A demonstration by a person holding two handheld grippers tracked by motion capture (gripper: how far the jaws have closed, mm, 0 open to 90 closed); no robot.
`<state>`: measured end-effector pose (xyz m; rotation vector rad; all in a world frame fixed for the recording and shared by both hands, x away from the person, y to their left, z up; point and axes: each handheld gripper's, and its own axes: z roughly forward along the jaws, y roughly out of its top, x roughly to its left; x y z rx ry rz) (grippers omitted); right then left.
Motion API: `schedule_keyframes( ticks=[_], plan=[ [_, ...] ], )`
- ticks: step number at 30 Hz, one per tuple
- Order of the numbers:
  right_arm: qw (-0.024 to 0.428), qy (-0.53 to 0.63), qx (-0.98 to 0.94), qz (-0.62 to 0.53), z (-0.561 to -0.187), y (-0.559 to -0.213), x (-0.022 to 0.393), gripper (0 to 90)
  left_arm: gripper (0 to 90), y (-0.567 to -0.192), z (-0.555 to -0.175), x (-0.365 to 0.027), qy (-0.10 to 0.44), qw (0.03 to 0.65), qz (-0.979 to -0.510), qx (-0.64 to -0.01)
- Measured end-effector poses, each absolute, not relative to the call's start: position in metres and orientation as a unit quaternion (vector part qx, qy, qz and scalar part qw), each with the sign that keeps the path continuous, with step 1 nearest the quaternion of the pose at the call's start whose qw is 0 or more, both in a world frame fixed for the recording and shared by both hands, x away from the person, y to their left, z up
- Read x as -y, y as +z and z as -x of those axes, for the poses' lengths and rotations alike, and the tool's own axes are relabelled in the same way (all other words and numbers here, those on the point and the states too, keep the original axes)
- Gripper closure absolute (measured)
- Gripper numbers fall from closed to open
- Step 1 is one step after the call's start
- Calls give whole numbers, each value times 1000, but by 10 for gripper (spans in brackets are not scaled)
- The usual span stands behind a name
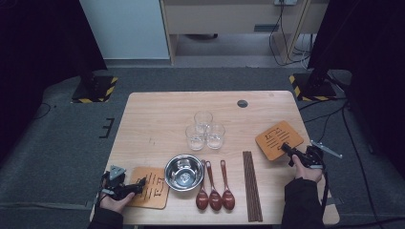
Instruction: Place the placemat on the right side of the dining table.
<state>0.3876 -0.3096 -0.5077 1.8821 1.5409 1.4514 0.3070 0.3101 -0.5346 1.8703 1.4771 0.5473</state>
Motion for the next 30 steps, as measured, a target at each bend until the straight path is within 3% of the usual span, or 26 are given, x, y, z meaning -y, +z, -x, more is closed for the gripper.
schedule_keyframes(
  ticks=[15, 17, 30],
  plan=[
    [156, 486, -540, -669, -389, -517, 312, 576, 57, -535, -307, -310, 210, 341, -719, -568],
    [150, 480, -541, -674, -390, -520, 313, 525, 56, -535, -307, -310, 210, 341, -719, -567],
    [146, 465, -545, -682, -391, -526, 314, 440, 56, -535, -307, -310, 210, 341, -720, -567]
  ],
)
